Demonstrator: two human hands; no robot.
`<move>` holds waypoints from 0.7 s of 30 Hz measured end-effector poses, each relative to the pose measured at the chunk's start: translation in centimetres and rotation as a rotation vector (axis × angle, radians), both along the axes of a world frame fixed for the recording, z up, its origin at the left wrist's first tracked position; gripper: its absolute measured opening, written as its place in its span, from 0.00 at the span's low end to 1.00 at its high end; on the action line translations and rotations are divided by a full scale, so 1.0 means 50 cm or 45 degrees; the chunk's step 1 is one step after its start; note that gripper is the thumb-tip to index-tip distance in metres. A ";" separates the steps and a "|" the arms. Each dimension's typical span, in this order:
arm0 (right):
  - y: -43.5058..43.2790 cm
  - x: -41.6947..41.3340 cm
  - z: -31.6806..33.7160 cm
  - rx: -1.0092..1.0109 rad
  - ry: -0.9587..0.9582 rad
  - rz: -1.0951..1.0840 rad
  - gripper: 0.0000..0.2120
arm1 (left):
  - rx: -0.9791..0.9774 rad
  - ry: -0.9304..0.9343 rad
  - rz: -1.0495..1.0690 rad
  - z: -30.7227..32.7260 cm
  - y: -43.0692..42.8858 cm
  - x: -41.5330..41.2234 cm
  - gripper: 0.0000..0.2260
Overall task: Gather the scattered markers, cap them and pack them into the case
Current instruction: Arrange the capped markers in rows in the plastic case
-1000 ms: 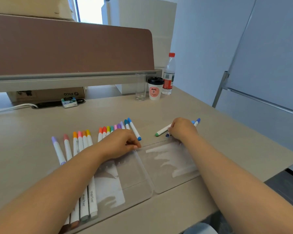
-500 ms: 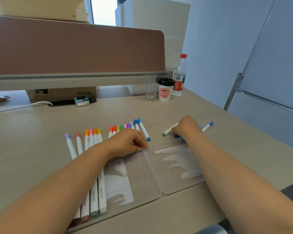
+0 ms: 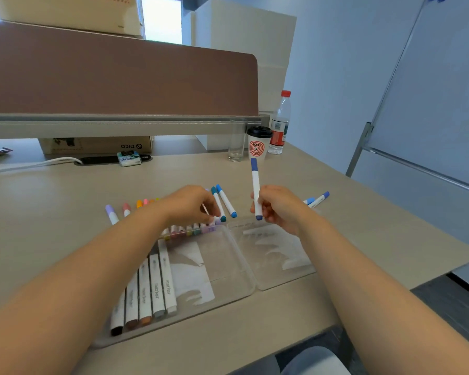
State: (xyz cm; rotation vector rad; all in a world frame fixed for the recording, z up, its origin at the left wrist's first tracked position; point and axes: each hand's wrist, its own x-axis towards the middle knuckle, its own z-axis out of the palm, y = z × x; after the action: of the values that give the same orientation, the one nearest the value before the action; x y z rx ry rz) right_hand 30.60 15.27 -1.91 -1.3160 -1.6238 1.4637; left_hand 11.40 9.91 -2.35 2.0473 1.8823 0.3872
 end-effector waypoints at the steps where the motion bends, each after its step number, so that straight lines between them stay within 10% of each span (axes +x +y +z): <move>1: -0.014 -0.004 0.004 -0.034 0.028 0.034 0.09 | -0.009 0.061 0.022 0.006 -0.008 -0.009 0.06; 21: -0.206 -0.147 -0.019 0.188 -0.609 0.522 0.13 | 0.162 -0.020 0.131 -0.061 -0.216 -0.138 0.11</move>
State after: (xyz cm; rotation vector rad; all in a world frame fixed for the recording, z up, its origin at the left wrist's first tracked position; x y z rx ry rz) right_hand 23.25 4.97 -2.86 -1.3730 -2.3789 1.2694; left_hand 4.50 -0.87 -5.42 2.0249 2.0063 0.5607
